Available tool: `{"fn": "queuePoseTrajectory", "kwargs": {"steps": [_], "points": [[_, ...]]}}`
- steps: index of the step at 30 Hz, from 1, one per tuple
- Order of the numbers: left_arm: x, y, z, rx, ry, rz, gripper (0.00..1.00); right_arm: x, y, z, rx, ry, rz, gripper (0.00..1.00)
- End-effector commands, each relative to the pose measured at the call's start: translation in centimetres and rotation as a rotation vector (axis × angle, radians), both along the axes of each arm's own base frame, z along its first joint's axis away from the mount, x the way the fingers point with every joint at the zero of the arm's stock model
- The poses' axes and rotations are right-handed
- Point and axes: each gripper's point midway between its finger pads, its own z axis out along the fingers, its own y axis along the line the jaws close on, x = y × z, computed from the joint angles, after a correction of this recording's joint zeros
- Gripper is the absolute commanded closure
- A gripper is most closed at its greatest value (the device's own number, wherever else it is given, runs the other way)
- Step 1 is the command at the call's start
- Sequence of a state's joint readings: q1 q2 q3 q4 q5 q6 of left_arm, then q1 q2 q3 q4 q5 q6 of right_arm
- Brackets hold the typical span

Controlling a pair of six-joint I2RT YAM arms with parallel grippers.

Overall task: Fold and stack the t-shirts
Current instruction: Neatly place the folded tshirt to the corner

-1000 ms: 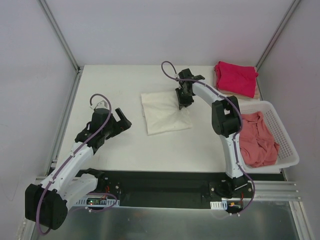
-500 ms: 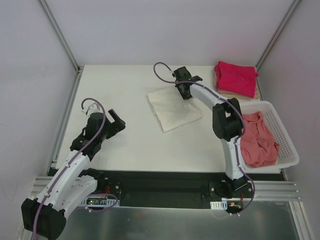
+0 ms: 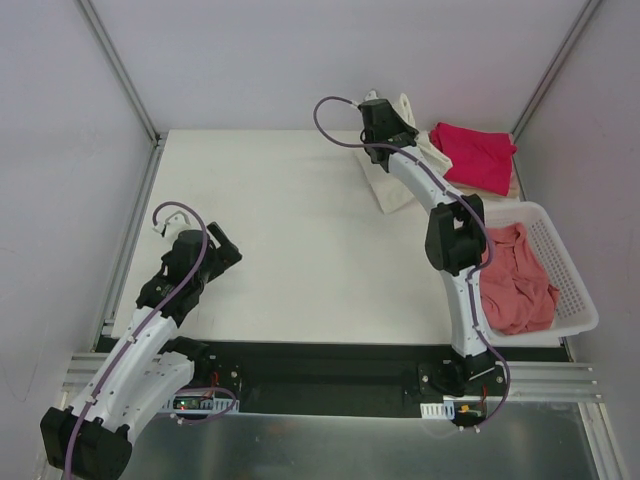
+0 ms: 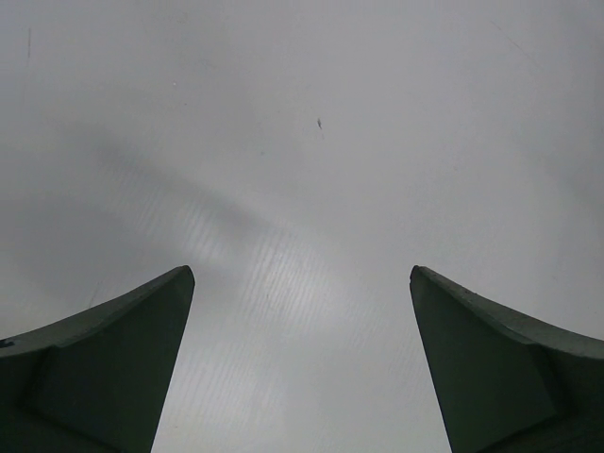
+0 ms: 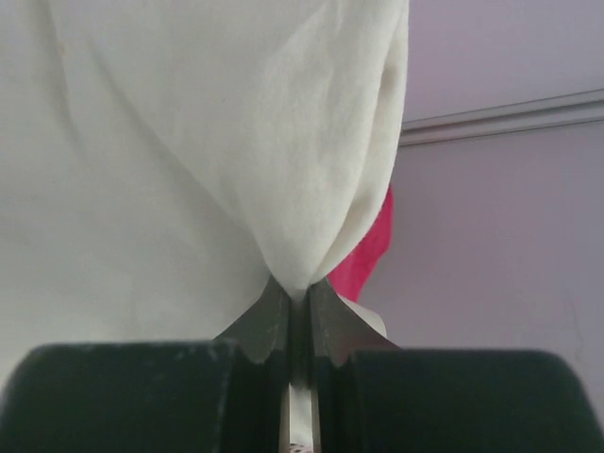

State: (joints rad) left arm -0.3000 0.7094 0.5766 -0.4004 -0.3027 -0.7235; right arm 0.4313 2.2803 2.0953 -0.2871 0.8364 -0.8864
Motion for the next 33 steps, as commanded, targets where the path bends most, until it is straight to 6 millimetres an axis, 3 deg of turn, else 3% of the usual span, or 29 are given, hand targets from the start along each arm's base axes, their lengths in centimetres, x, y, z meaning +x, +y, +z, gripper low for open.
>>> {"fn": "queuePoseTrajectory", "kwargs": {"steps": [1, 7, 15, 29, 33], "points": [[0.2, 1.2, 0.5, 0.031, -0.013, 0.063, 0.01, 1.6, -3.0, 6.8, -0.111, -0.196, -0.123, 0.99], [0.3, 1.5, 0.4, 0.041, -0.001, 0.076, 0.01, 2.0, -5.8, 10.2, -0.101, -0.326, -0.214, 0.99], [0.4, 1.5, 0.9, 0.034, -0.015, 0.084, 0.01, 1.1, -7.7, 14.3, -0.047, -0.433, -0.265, 0.99], [0.2, 1.6, 1.8, 0.016, -0.056, 0.094, 0.01, -1.3, -8.4, 22.0, 0.062, -0.583, -0.243, 0.99], [0.3, 1.6, 1.7, 0.015, -0.048, 0.098, 0.01, -1.9, -8.5, 23.3, 0.084, -0.606, -0.236, 0.99]]}}
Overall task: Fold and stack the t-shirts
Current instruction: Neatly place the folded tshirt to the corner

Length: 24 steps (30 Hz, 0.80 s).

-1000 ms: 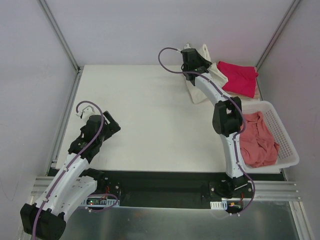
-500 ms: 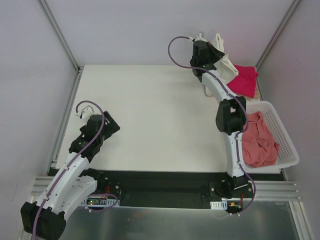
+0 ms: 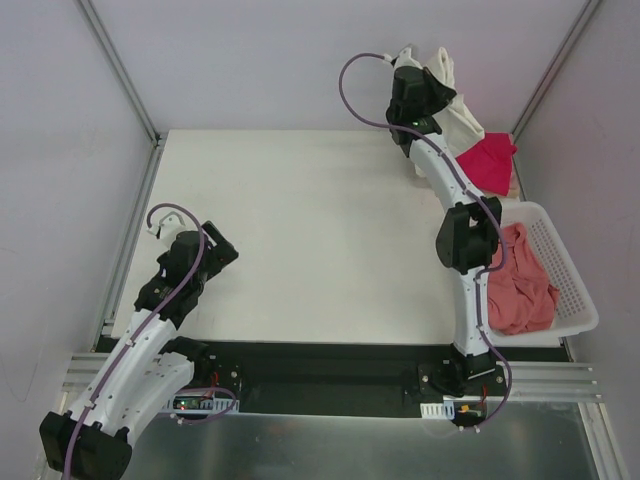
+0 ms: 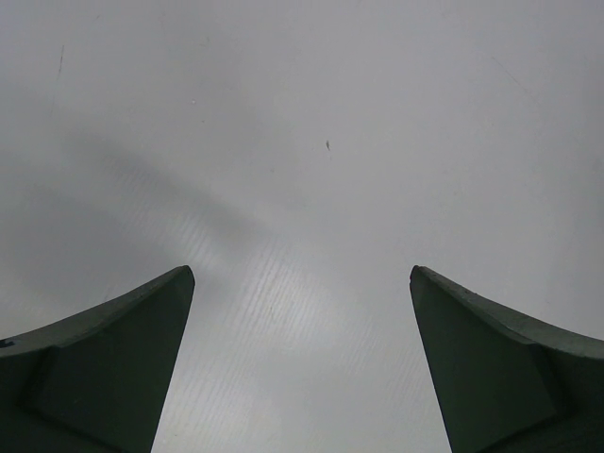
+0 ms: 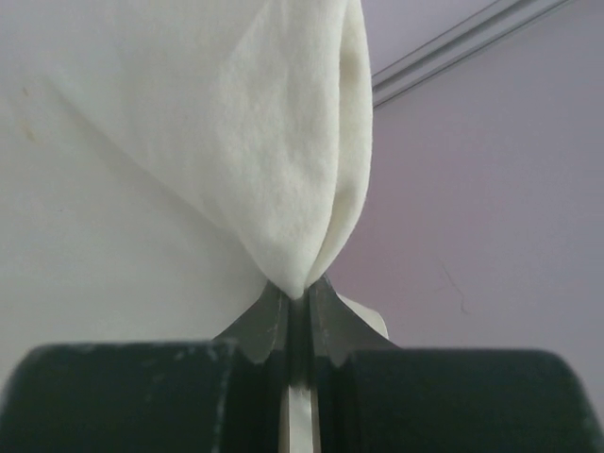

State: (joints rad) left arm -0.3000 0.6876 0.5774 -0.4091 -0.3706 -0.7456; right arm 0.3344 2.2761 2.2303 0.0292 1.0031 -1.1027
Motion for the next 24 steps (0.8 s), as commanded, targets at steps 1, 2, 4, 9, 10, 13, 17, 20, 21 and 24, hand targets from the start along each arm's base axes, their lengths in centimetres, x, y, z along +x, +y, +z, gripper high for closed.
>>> {"fn": "queuePoseTrajectory", "kwargs": {"steps": [1, 2, 4, 9, 10, 13, 17, 20, 21, 24], "points": [[0.3, 0.4, 1.1, -0.004, -0.017, 0.031, 0.01, -4.0, -1.4, 12.2, 0.120, -0.297, 0.000, 0.99], [0.3, 0.4, 1.2, -0.004, -0.017, 0.031, 0.01, -4.1, -1.7, 12.3, 0.120, -0.297, -0.004, 0.99], [0.3, 0.3, 1.0, -0.004, -0.010, 0.029, 0.01, -4.1, -1.8, 12.5, 0.122, -0.303, -0.003, 0.99], [0.3, 0.3, 0.9, -0.007, -0.005, 0.034, 0.01, -3.6, -2.9, 11.5, 0.125, -0.285, -0.018, 0.99], [0.4, 0.3, 0.9, -0.008, -0.007, 0.036, 0.01, -3.3, -3.0, 11.0, 0.125, -0.278, -0.020, 0.99], [0.4, 0.3, 0.8, -0.005, -0.003, 0.036, 0.01, -2.5, -4.0, 9.4, 0.132, -0.259, -0.042, 0.99], [0.5, 0.4, 0.7, 0.000, 0.006, 0.043, 0.01, -1.5, -6.0, 7.2, 0.137, -0.234, -0.081, 0.99], [0.7, 0.4, 0.5, 0.004, 0.020, 0.046, 0.01, -0.3, -7.9, 5.1, 0.147, -0.210, -0.101, 0.99], [0.8, 0.3, 0.4, 0.004, 0.028, 0.046, 0.01, 0.0, -8.2, 4.3, 0.162, -0.209, -0.100, 0.99], [1.0, 0.1, 0.1, 0.001, 0.046, 0.044, 0.01, 1.2, -9.7, 0.5, 0.186, -0.124, -0.094, 0.99]]}}
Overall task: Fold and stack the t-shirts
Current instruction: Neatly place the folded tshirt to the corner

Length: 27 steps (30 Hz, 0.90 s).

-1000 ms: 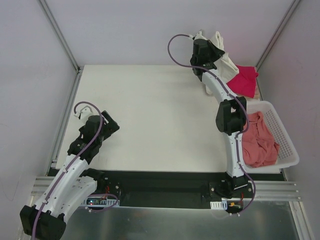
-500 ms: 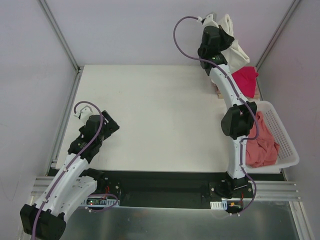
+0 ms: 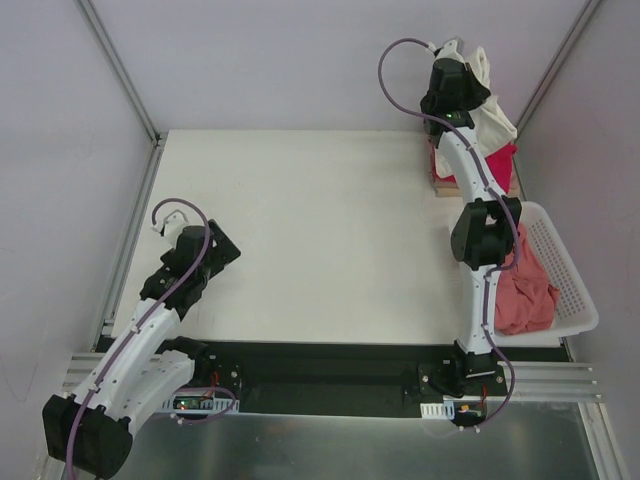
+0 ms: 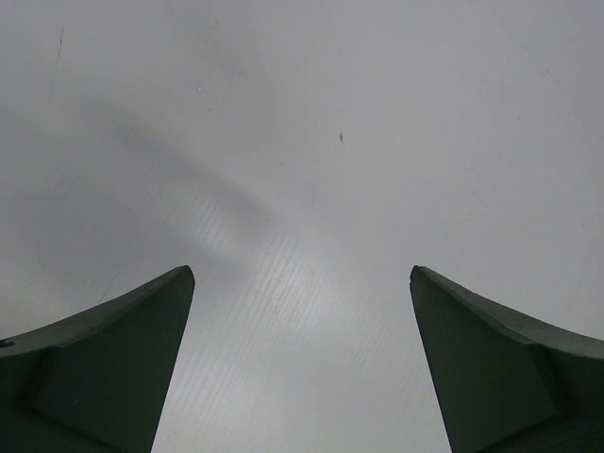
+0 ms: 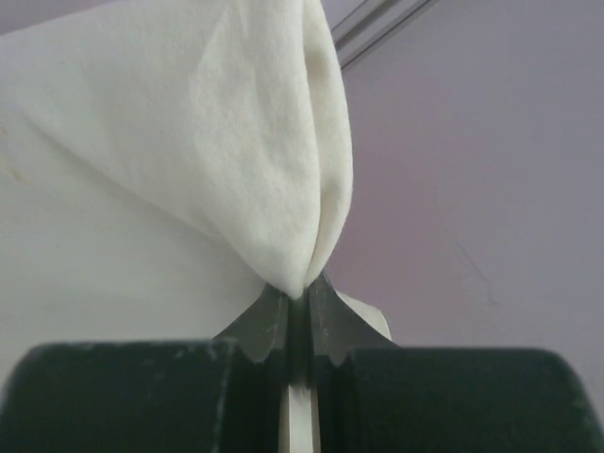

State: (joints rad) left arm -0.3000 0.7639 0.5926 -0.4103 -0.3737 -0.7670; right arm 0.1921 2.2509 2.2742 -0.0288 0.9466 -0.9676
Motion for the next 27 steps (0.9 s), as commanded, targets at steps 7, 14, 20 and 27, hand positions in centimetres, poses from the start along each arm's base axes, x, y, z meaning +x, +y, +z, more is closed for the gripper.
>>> {"fn": "queuePoseTrajectory", "kwargs": {"steps": [7, 14, 20, 27], "points": [[1.1, -0.3, 0.8, -0.008, 0.023, 0.018, 0.01, 2.4, -5.6, -7.0, 0.215, -0.001, -0.024, 0.96], [1.6, -1.0, 0.4, -0.027, 0.060, 0.002, 0.01, 3.1, -7.8, -9.8, 0.300, 0.008, -0.016, 0.51], [1.7, -1.6, 0.8, -0.042, 0.058, -0.026, 0.01, 2.2, -10.6, -9.4, 0.407, -0.044, -0.051, 0.03], [1.3, -2.3, 1.8, -0.084, 0.021, -0.060, 0.01, -1.1, -6.6, -4.6, 0.527, -0.046, 0.112, 0.03]]}}
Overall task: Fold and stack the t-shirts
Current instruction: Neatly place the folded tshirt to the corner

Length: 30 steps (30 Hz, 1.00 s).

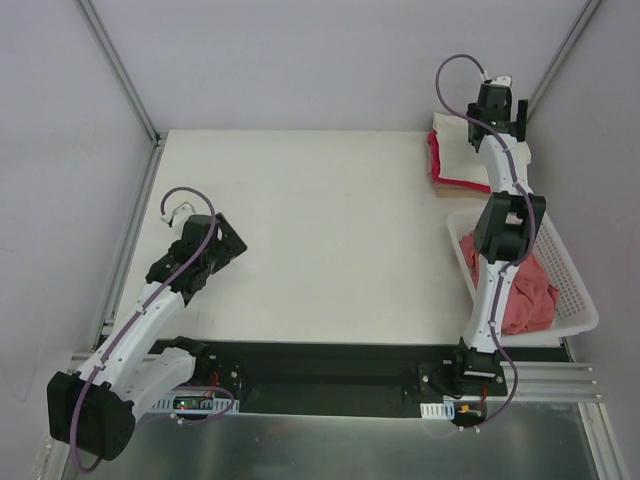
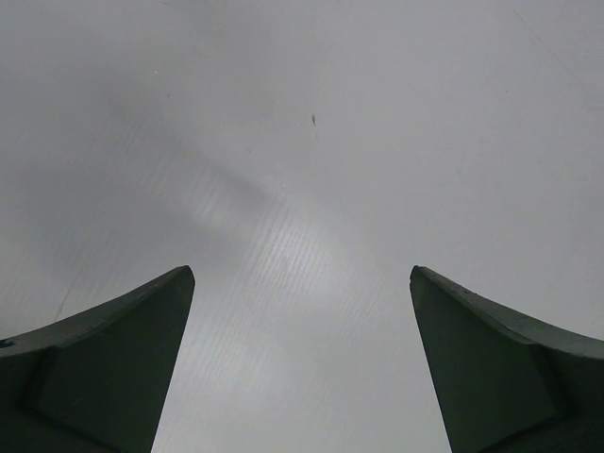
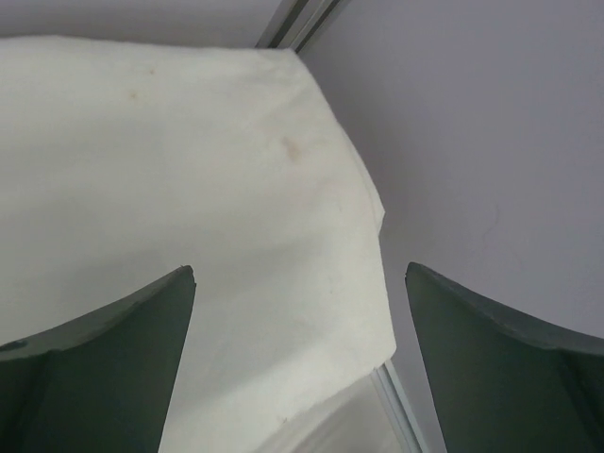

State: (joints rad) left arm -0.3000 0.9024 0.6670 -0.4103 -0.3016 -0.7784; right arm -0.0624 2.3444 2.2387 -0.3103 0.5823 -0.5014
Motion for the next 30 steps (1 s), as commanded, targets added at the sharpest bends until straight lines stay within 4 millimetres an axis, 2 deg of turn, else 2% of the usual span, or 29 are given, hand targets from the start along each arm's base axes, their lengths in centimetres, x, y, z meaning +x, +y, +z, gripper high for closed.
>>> {"fn": "queuePoseTrajectory", "kwargs": {"steps": [1, 2, 3, 5, 6, 8, 9, 10, 11, 12, 14, 15, 16, 17, 18, 19, 22, 23, 25, 26, 27, 30], "points": [[-0.1, -0.8, 2.2, -0.059, -0.057, -0.026, 0.01, -2.7, 4.4, 9.9, 0.161, -0.186, 0.122, 0.03], [-0.4, -0.8, 2.5, -0.067, -0.074, -0.031, 0.01, -3.7, 5.0, 8.8, 0.198, -0.149, 0.132, 0.03], [-0.6, -0.9, 2.6, -0.072, -0.083, -0.039, 0.01, -4.9, 5.8, 10.9, 0.228, -0.182, 0.155, 0.03], [-1.2, -1.2, 3.3, -0.091, -0.117, -0.071, 0.01, -6.4, 8.2, 10.9, 0.349, -0.192, 0.208, 0.03], [-1.4, -1.3, 3.5, -0.095, -0.128, -0.081, 0.01, -8.3, 9.0, 11.2, 0.391, -0.193, 0.225, 0.03], [-2.0, -1.7, 4.1, -0.113, -0.159, -0.119, 0.01, -9.9, 11.9, 10.9, 0.508, -0.203, 0.296, 0.03], [-2.3, -1.7, 4.2, -0.118, -0.163, -0.129, 0.01, -12.1, 12.8, 10.2, 0.541, -0.188, 0.316, 0.03], [-2.5, -1.9, 4.4, -0.124, -0.167, -0.141, 0.01, -13.2, 14.3, 10.0, 0.577, -0.180, 0.363, 0.03], [-2.9, -2.2, 4.6, -0.136, -0.175, -0.162, 0.01, -14.1, 14.7, 10.1, 0.591, -0.189, 0.379, 0.03], [-3.1, -2.4, 4.6, -0.143, -0.170, -0.174, 0.01, -16.3, 15.8, 9.4, 0.601, -0.170, 0.395, 0.03], [-3.6, -3.2, 4.7, -0.170, -0.165, -0.216, 0.01, -18.7, 17.4, 8.5, 0.620, -0.147, 0.417, 0.03], [-3.7, -3.4, 4.7, -0.179, -0.159, -0.227, 0.01, -20.7, 18.3, 9.8, 0.650, -0.180, 0.453, 0.03], [-3.9, -3.6, 4.6, -0.188, -0.154, -0.238, 0.01, -22.4, 19.4, 7.0, 0.679, -0.118, 0.465, 0.03], [-4.1, -3.9, 4.2, -0.200, -0.138, -0.247, 0.01, -23.5, 19.9, 6.5, 0.691, -0.116, 0.478, 0.03], [-4.2, -4.1, 4.0, -0.208, -0.130, -0.255, 0.01, -25.2, 20.3, 7.5, 0.705, -0.151, 0.499, 0.03], [-4.3, -4.1, 3.7, -0.210, -0.122, -0.252, 0.01, -26.9, 21.2, 4.5, 0.721, -0.090, 0.504, 0.03], [-4.7, -4.0, 2.2, -0.219, -0.083, -0.233, 0.01, -30.6, 23.1, 3.4, 0.766, -0.087, 0.563, 0.03], [-4.9, -4.0, 1.4, -0.223, -0.064, -0.226, 0.01, -31.9, 23.5, 0.8, 0.795, -0.043, 0.550, 0.03], [-5.0, -4.0, 0.5, -0.222, -0.032, -0.219, 0.01, -33.6, 25.1, 0.6, 0.843, -0.058, 0.608, 0.03], [-5.1, -4.0, 0.2, -0.222, -0.023, -0.216, 0.01, -34.9, 25.3, -1.0, 0.860, -0.036, 0.615, 0.03], [-5.1, -4.0, -0.1, -0.224, -0.012, -0.212, 0.01, -35.6, 26.2, -1.4, 0.884, -0.023, 0.649, 0.03], [-5.2, -4.0, -1.0, -0.226, 0.027, -0.198, 0.01, -37.2, 26.8, -3.4, 0.912, -0.002, 0.674, 0.03]]}}
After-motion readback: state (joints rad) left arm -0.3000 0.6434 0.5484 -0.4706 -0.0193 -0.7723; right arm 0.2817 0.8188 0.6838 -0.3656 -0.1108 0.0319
